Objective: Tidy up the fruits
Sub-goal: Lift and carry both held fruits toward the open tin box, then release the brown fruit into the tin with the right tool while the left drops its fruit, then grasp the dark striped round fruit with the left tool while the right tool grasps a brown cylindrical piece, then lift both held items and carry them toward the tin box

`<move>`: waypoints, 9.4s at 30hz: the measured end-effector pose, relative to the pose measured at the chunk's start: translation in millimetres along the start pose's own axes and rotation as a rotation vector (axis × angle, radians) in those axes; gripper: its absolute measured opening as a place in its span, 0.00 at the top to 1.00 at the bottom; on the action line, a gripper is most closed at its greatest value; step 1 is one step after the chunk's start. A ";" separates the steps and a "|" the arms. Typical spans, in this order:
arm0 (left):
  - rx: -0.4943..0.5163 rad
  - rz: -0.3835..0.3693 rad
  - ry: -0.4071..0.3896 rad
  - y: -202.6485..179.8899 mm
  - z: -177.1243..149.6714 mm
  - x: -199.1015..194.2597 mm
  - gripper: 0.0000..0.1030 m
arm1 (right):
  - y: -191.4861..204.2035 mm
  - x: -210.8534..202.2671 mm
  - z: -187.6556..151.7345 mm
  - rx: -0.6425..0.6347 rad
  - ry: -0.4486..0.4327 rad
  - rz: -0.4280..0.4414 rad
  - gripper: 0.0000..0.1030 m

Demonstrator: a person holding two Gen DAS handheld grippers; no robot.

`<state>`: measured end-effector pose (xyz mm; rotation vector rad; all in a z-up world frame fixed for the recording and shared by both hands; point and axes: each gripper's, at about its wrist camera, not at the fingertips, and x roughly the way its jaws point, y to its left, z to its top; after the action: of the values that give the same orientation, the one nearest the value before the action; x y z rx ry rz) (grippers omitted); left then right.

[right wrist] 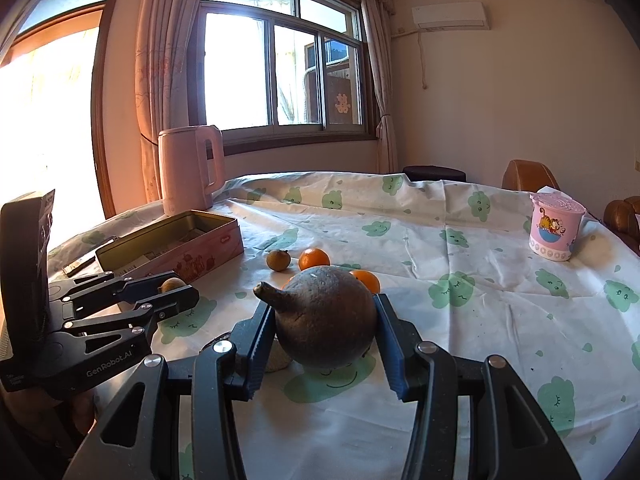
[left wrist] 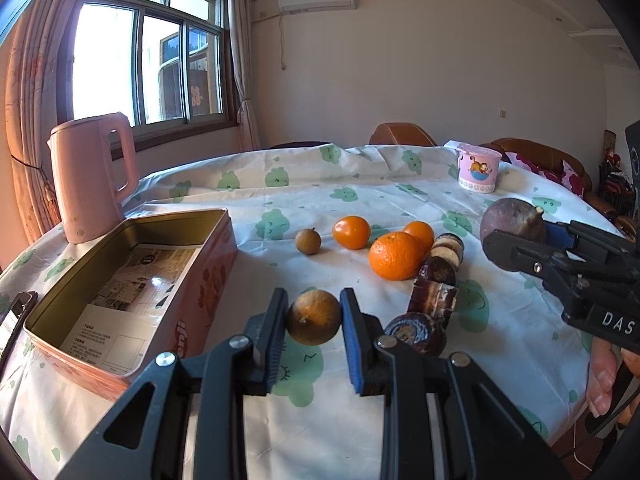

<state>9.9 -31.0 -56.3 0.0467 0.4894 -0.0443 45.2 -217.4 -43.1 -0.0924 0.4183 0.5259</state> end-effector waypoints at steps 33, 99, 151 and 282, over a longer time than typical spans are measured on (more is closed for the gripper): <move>-0.027 0.066 -0.038 29.3 14.8 -19.3 0.73 | 31.5 -5.8 22.3 -0.118 -0.041 -0.002 0.52; -0.113 0.268 0.152 164.2 33.4 31.0 0.74 | 159.8 180.5 77.4 -0.179 0.301 0.335 0.51; 0.053 -0.192 0.243 -34.7 2.7 28.3 0.52 | -32.8 5.4 3.5 0.106 0.086 -0.129 0.22; -0.024 -0.026 -0.128 17.5 12.3 -16.6 0.64 | 30.7 -4.6 3.2 -0.124 -0.078 0.133 0.66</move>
<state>1.9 -13.7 -37.1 0.0135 0.3628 -0.0664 27.3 -192.4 -37.7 -0.1639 0.3168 0.6845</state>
